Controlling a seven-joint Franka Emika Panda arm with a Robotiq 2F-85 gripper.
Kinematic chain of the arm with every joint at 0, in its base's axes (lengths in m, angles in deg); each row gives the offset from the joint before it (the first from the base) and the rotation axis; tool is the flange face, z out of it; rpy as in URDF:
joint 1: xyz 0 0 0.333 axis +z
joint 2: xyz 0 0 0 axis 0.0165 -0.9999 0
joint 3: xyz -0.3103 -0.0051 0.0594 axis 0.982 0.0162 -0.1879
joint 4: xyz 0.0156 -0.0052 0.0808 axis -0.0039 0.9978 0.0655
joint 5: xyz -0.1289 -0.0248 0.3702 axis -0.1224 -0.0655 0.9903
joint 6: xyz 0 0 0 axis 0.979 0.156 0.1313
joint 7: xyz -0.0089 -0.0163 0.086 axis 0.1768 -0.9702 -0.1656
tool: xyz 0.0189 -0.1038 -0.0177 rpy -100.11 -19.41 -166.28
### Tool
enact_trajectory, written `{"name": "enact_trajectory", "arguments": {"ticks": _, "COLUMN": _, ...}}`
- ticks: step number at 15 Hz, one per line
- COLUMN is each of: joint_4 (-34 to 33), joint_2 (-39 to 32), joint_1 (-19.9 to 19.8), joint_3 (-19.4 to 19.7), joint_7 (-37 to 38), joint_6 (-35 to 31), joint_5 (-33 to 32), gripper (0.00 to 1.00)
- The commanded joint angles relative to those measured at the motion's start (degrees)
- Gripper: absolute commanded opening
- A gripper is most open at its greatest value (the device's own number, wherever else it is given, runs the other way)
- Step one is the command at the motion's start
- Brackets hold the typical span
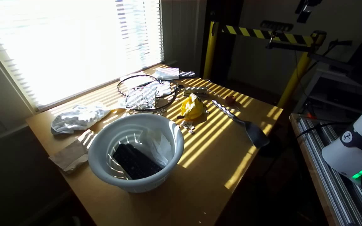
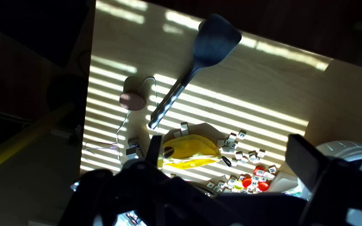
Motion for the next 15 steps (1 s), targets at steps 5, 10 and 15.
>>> {"name": "enact_trajectory", "arguments": {"ticks": 5, "joint_4": 0.2, "joint_2": -8.0, "joint_1": -2.3, "joint_3": 5.9, "joint_7": -4.9, "joint_6": -5.1, "joint_5": -11.5, "gripper": 1.00}}
{"name": "enact_trajectory", "arguments": {"ticks": 10, "joint_4": -1.2, "joint_2": -17.3, "joint_1": -1.4, "joint_3": 14.4, "joint_7": -20.2, "joint_6": -7.7, "joint_5": -14.7, "gripper": 1.00}}
{"name": "enact_trajectory", "arguments": {"ticks": 15, "joint_4": -0.7, "joint_2": -19.9, "joint_1": -2.9, "joint_3": 15.3, "joint_7": -23.7, "joint_6": -8.3, "joint_5": -13.0, "gripper": 1.00}}
